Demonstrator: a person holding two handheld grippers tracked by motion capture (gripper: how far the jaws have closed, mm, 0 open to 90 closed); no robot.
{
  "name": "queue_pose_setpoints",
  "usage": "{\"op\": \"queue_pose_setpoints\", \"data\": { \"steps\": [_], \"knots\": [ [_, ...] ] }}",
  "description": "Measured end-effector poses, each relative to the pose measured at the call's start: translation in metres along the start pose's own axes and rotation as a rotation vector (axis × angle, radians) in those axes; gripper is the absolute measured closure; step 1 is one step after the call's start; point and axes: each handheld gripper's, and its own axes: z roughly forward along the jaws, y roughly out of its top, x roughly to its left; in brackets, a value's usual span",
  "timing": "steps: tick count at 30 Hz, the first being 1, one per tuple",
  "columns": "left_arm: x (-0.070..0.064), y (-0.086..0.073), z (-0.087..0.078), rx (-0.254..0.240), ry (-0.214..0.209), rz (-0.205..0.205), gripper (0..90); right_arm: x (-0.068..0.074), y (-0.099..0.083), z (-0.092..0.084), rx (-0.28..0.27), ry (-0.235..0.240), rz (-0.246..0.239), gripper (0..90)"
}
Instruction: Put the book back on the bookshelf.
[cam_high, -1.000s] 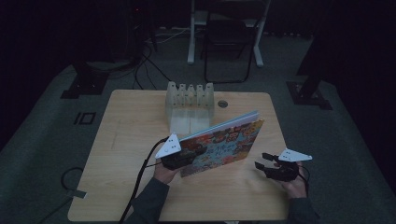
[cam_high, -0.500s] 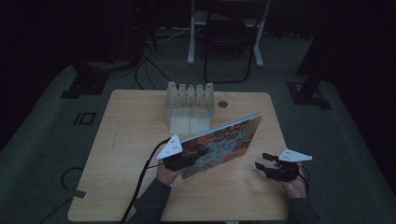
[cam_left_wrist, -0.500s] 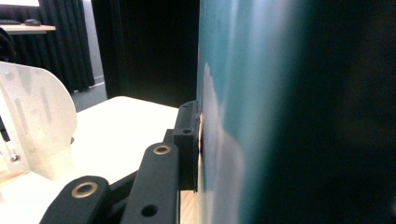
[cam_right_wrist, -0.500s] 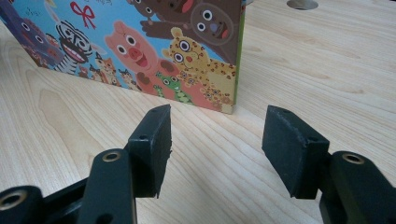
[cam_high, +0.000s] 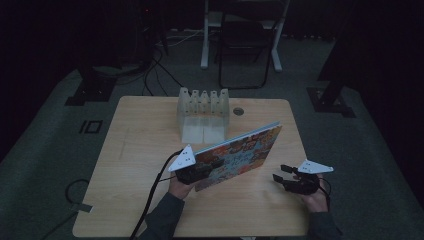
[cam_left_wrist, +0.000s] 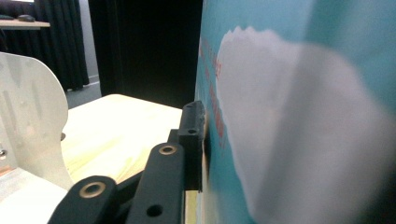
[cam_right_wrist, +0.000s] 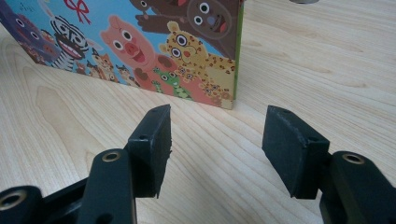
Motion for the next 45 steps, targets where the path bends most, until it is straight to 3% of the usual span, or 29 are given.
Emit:
{"op": "queue_pose_setpoints", "data": {
  "steps": [11, 20, 34, 45],
  "knots": [
    [-0.007, 0.000, 0.002, 0.000, 0.022, 0.043, 79.4, -0.002, -0.005, 0.002, 0.019, -0.010, 0.007, 41.5],
    [-0.009, 0.002, 0.003, 0.004, 0.065, 0.022, 80.9, -0.003, -0.012, 0.008, 0.062, -0.041, 0.011, 41.4],
    [-0.007, 0.007, -0.003, 0.004, 0.083, -0.022, 81.2, -0.004, -0.021, 0.014, 0.105, -0.073, 0.015, 39.7],
    [-0.010, 0.011, -0.006, 0.011, 0.096, -0.013, 81.2, -0.002, -0.021, 0.017, 0.132, -0.089, -0.005, 37.6]
  ]
}}
